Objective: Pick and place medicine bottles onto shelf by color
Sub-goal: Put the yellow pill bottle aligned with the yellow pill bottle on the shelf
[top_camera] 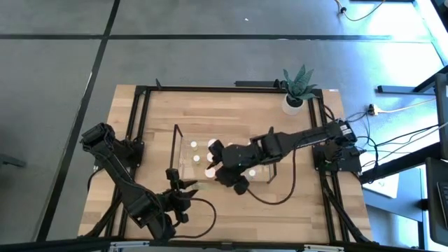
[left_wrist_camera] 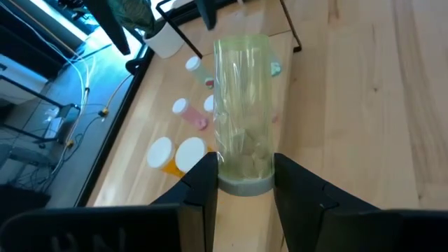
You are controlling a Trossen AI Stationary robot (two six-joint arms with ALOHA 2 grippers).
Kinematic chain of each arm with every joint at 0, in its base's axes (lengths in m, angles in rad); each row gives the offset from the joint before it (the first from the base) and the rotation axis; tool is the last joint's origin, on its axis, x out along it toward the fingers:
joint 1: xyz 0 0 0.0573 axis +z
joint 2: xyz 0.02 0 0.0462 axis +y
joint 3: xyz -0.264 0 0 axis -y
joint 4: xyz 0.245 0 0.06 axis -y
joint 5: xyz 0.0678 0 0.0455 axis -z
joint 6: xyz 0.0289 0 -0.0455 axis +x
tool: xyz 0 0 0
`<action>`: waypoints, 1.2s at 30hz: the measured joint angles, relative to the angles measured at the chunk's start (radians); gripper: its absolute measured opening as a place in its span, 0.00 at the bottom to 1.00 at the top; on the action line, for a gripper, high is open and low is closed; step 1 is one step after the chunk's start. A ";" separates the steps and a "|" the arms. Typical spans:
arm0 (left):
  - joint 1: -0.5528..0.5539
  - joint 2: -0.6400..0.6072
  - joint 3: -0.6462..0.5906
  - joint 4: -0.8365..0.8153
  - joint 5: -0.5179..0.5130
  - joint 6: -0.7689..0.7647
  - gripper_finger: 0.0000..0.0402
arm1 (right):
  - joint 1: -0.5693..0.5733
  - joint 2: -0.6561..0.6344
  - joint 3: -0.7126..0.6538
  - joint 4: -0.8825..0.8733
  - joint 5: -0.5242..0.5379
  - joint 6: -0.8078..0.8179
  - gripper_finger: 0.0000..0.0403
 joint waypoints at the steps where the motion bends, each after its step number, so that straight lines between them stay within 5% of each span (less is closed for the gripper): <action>1: -0.003 0.000 0.000 -0.001 0.000 0.000 0.25 | 0.007 0.006 0.000 0.014 0.011 -0.001 0.55; 36: 0.001 0.001 0.000 0.025 -0.004 -0.056 0.25 | 0.069 0.120 0.001 0.187 0.031 -0.030 0.55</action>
